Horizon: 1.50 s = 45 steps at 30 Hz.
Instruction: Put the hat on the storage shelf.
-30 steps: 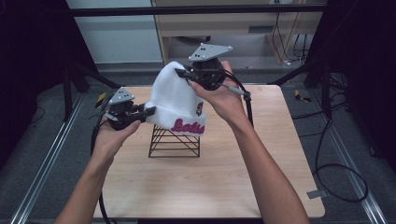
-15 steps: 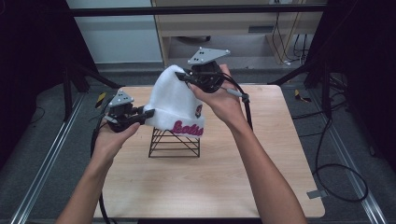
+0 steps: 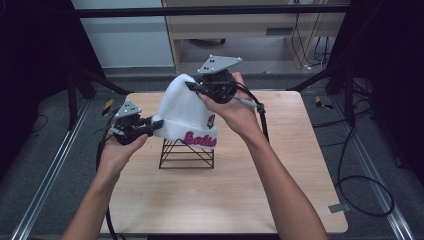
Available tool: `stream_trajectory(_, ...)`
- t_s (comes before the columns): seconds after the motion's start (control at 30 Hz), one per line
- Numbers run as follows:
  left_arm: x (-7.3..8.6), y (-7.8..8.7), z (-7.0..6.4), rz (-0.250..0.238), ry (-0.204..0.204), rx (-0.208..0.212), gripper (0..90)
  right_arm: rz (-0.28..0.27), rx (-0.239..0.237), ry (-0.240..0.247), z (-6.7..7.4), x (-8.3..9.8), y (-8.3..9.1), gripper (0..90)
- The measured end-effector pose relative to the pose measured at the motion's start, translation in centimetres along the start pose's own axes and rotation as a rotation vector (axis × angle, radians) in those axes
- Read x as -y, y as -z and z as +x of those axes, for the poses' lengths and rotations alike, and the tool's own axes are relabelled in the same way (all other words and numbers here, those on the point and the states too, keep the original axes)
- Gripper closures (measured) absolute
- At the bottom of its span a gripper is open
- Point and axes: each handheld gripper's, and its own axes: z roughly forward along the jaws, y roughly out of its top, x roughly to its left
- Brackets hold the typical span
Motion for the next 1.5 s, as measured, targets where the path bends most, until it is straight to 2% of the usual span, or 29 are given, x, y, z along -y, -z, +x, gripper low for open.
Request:
stream_trajectory(0.67,2.1,-0.3,0.4,-0.002,0.032,0.0,68.2,0.03,-0.024,0.01,1.1,0.7,-0.5,82.9)
stream_trajectory(1.23,4.0,-0.1,0.2,0.017,0.012,-0.004,67.4,0.063,-0.04,0.007,2.1,2.0,-0.9,82.7)
stream_trajectory(1.5,4.9,-0.3,0.4,0.029,0.017,0.004,67.2,0.075,-0.049,0.004,2.5,2.8,-1.1,82.8)
